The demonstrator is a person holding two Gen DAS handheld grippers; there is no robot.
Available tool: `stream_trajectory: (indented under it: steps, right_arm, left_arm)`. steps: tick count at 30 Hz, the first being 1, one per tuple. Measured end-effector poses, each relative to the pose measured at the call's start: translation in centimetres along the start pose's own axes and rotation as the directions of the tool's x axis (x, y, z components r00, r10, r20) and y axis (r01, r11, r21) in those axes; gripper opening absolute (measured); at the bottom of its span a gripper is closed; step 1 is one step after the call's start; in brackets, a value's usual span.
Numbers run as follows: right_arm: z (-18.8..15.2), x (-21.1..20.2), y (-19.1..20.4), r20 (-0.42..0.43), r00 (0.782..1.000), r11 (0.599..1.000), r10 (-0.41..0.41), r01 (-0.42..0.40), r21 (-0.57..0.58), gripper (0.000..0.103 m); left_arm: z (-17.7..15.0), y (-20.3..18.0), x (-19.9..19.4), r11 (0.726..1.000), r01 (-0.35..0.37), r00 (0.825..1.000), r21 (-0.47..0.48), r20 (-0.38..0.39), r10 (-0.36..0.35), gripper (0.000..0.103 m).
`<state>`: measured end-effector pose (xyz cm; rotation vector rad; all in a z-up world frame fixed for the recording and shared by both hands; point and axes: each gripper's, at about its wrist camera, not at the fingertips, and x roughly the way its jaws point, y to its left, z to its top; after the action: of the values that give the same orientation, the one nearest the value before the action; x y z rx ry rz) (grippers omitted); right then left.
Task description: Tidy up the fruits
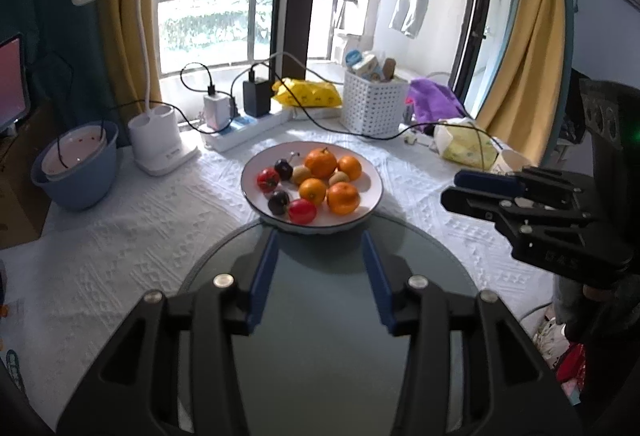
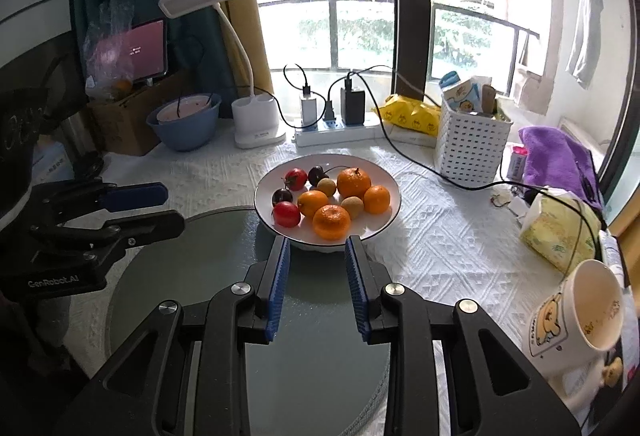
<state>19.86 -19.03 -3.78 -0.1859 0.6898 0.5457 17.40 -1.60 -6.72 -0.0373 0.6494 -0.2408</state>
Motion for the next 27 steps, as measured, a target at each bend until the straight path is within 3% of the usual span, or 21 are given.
stream_trajectory:
  steps: [4, 7, 12, 16, 24, 27]
  right_arm:
    - [0.2, -1.8, 0.5, 0.03, 0.999, 1.0, -0.021, 0.021, -0.001, 0.031]
    - [0.5, -3.2, 0.9, 0.056, 0.998, 0.999, -0.033, 0.033, -0.004, 0.033]
    - [1.1, -6.0, 1.7, 0.115, 0.993, 0.999, -0.035, 0.037, -0.01, 0.048]
    - [1.7, -8.3, 2.3, 0.163, 0.986, 0.999, -0.047, 0.049, -0.013, 0.051]
    - [2.5, -12.1, 3.4, 0.237, 0.969, 0.997, -0.063, 0.072, -0.032, 0.052]
    - [2.8, -13.3, 3.8, 0.257, 0.963, 0.995, -0.076, 0.089, -0.039, 0.052]
  left_arm:
    - [-0.1, -0.3, -2.1, 1.0, -0.004, 0.999, 0.006, 0.042, 0.004, 0.07]
    - [0.1, -0.5, -3.4, 1.0, -0.012, 0.998, 0.01, 0.066, 0.012, 0.071]
    - [0.5, -1.0, -6.1, 0.999, -0.032, 0.992, 0.013, 0.123, 0.03, 0.073]
    - [0.9, -1.7, -8.7, 0.998, -0.054, 0.981, 0.031, 0.187, 0.047, 0.08]
    - [1.5, -2.2, -12.2, 0.997, -0.076, 0.959, 0.024, 0.276, 0.066, 0.084]
    - [1.4, -2.4, -13.6, 0.997, -0.08, 0.947, 0.009, 0.312, 0.073, 0.092]
